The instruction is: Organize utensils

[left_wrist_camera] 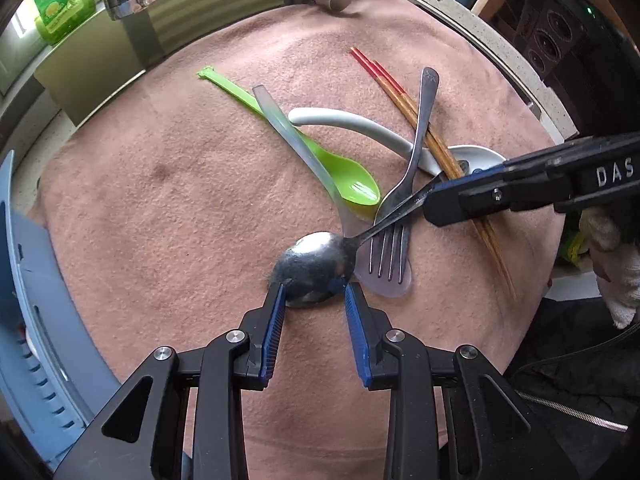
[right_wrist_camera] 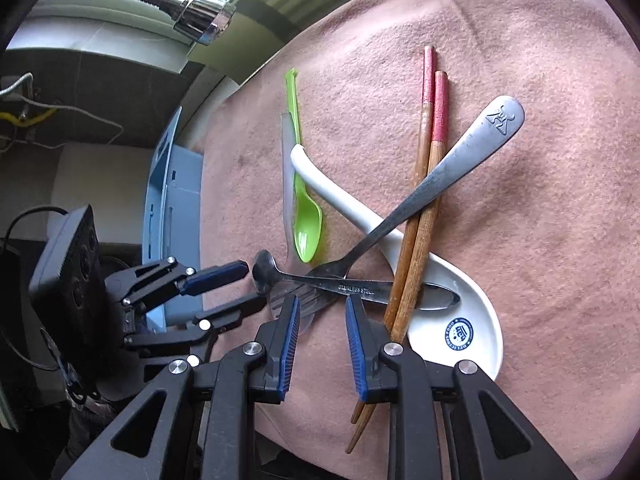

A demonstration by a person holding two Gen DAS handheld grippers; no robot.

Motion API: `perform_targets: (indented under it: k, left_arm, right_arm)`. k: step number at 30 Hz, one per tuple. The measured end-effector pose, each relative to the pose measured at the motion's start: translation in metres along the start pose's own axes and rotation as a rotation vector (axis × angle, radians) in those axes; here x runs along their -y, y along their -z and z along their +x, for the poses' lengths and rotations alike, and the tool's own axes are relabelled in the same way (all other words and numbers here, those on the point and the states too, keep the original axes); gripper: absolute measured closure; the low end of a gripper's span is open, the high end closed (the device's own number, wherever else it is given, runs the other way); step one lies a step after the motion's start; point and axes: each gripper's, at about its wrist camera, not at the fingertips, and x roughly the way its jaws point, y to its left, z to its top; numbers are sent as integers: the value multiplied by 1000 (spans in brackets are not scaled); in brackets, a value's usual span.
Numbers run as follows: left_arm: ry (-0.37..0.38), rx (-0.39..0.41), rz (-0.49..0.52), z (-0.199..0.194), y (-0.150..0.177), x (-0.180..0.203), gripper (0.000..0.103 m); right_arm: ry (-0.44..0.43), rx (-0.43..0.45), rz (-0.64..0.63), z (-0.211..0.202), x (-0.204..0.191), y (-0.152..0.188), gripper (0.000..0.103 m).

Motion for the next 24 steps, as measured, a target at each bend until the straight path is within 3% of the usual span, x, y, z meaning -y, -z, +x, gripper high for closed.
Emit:
perform_targets:
  k: [5,12,16,19,24]
  left_arm:
    - [-17,1,-15,4,1,0,73]
    - [-89,14,-22,3,-1,-4,73]
    - [-79,14,-25,2,-3,-4,74]
    - [-19,34,-10,-7,-6,-2,75]
    - [-55,34,25,-2,-22,12,75]
  right_arm:
    - [-22,23,38,1,-2,-8,80]
    - [-48,-11,56,12,-9,-12,80]
    - [30,8,-29,0,-11,-8,80]
    - [42,-6,-52,-5,-7,-11,80]
    - [78,-55,-154,-4,-13,-17,80]
